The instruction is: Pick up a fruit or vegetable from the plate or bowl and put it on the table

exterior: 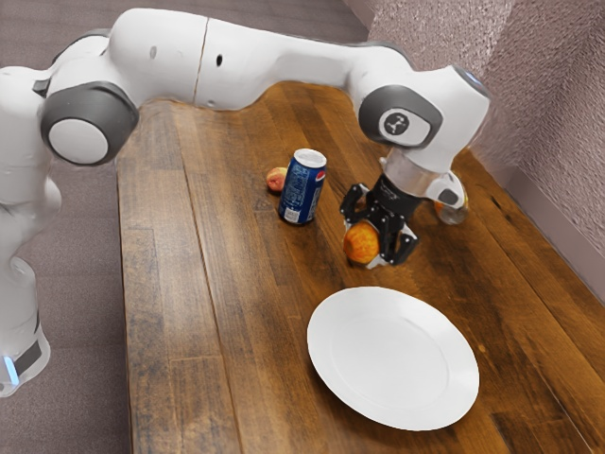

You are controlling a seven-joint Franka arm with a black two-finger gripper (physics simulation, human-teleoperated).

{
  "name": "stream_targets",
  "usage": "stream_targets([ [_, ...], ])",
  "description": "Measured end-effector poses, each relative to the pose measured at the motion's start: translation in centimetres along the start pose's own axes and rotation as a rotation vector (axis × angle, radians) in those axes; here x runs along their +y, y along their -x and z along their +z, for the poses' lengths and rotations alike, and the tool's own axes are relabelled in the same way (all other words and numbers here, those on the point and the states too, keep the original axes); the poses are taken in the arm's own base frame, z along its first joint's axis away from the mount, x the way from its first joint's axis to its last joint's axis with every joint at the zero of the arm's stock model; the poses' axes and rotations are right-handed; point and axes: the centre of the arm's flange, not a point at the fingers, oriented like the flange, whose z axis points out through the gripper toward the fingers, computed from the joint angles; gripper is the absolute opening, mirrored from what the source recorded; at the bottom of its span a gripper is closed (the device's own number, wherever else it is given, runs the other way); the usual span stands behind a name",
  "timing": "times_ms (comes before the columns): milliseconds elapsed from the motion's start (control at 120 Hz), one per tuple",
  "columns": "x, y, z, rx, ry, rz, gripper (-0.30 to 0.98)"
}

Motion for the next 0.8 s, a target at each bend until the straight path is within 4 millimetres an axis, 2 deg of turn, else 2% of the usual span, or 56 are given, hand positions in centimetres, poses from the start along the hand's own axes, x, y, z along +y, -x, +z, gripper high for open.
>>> stream_targets([
  [100,-3.6,0.8,-0.2,-0.01,-0.022,-0.036,0.38],
  [233,-7.7,1.6,2.1,-0.045,-0.051,-0.081,0.38],
  [408,-15.0,1.3,4.5,-0.062,-0.048,-0.182,0.38],
  [458,-16.5,1.3,5.0,-0.061,-0.047,-0.206,0.38],
  [508,-16.9,1.4,5.2,-0.054,-0.049,-0.216,0.38],
  [625,-16.3,1.7,5.2,-0.032,-0.054,-0.219,0.39],
  [708,-16.2,1.5,5.4,-0.024,-0.066,-0.236,0.52],
  [800,-16.2,1.3,5.4,-0.017,-0.072,-0.252,0.6],
])
